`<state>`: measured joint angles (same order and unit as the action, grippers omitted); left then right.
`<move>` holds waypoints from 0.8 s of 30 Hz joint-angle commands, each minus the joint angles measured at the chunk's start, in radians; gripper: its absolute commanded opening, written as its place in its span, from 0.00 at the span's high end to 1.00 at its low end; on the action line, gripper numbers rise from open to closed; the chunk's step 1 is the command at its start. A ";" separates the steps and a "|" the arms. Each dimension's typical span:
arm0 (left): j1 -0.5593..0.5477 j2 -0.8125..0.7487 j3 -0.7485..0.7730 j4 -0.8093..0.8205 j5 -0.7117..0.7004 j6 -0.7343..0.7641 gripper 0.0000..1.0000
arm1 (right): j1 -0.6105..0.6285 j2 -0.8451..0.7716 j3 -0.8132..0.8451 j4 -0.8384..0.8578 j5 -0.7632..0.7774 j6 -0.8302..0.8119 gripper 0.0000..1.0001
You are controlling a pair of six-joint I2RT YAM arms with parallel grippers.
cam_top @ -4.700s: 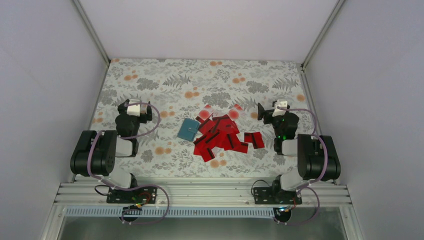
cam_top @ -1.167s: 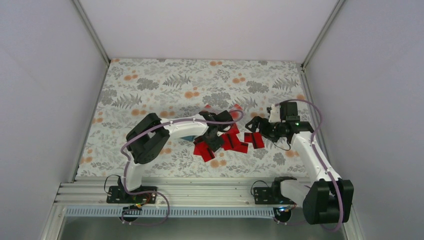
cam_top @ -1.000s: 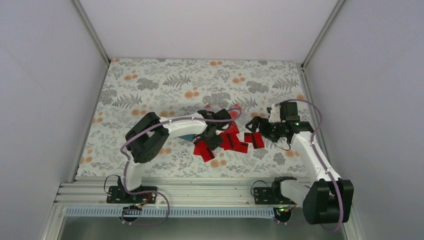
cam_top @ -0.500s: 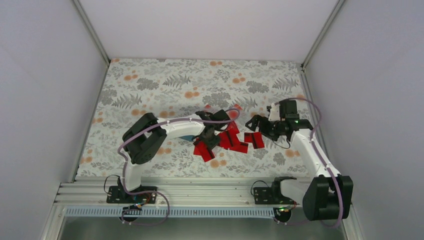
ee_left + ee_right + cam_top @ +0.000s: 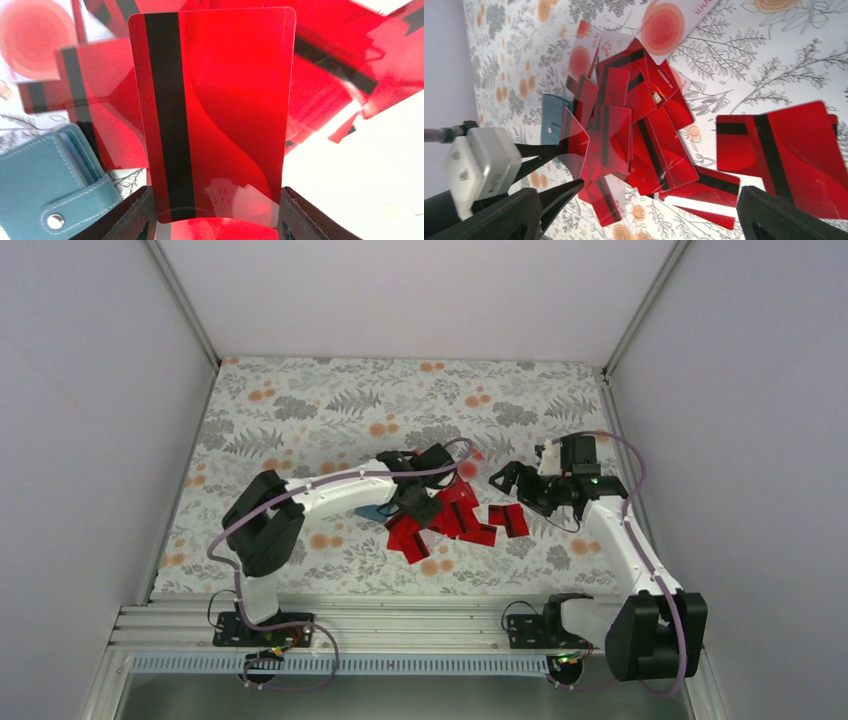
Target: Put the credit cards into the card holder
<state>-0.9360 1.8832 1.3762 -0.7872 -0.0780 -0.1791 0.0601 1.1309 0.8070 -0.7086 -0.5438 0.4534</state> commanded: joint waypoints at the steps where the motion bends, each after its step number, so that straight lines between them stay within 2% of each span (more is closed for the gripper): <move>1: 0.006 -0.060 0.061 -0.012 0.018 -0.028 0.43 | 0.008 -0.011 0.036 0.059 -0.082 0.066 0.01; 8: 0.025 -0.097 0.143 -0.031 0.079 -0.053 0.43 | 0.009 -0.049 0.027 0.216 -0.236 0.249 0.04; 12: 0.035 -0.078 0.214 -0.064 0.116 -0.062 0.43 | 0.013 -0.058 0.031 0.295 -0.270 0.300 0.08; 18: 0.048 -0.033 0.334 -0.107 0.181 -0.075 0.43 | 0.037 -0.038 0.038 0.344 -0.271 0.326 0.25; 24: 0.049 0.017 0.436 -0.156 0.203 -0.079 0.42 | 0.104 -0.011 0.051 0.396 -0.237 0.346 0.37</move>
<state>-0.8898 1.8576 1.7500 -0.8852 0.0891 -0.2440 0.1158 1.1007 0.8223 -0.3763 -0.7891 0.7712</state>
